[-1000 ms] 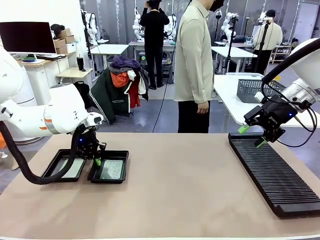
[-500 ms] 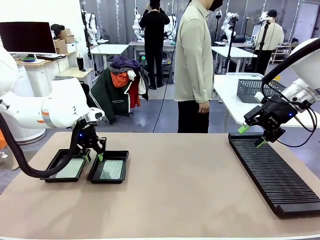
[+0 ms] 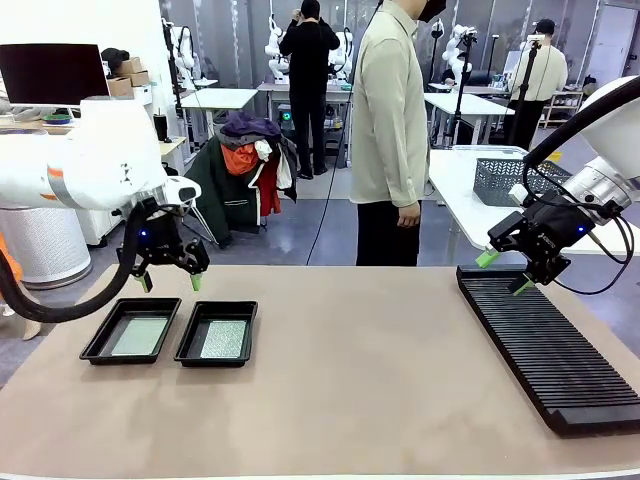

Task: Inspect and transfer BCBs to ESD trays.
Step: Pick up the ESD tray and place it on the left side of the table.

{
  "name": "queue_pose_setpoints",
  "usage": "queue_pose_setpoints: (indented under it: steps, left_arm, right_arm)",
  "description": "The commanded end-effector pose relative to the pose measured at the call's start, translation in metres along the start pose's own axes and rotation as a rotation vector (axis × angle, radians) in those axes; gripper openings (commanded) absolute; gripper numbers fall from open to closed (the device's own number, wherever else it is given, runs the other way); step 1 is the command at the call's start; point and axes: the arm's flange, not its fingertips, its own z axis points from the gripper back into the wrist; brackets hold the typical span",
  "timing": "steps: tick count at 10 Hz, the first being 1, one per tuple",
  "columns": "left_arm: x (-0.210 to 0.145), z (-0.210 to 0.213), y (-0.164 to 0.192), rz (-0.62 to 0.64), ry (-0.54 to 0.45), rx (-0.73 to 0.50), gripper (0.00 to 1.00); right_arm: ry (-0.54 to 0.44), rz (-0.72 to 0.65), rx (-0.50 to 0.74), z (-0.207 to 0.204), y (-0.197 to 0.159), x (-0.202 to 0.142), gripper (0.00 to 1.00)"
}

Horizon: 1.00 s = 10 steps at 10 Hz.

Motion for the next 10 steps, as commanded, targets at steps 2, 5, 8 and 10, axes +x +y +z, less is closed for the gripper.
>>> queue_pose_setpoints:
  steps: [2, 5, 8, 10]
  left_arm:
    - [-0.006, 0.021, -0.005, 0.007, 0.047, 0.076, 1.0]
    - [-0.005, 0.032, -0.01, 0.005, 0.053, 0.092, 1.0]
    - [-0.008, 0.026, -0.006, -0.013, 0.048, 0.055, 1.0]
    - [-0.008, 0.026, -0.006, -0.013, 0.048, 0.055, 1.0]
  right_arm:
    - [-0.003, -0.014, -0.006, 0.0, 0.001, 0.0, 1.0]
    - [-0.003, -0.014, -0.006, 0.0, 0.001, 0.0, 1.0]
    - [-0.003, -0.014, -0.006, 0.0, 0.001, 0.0, 1.0]
    - [-0.003, -0.014, -0.006, 0.0, 0.001, 0.0, 1.0]
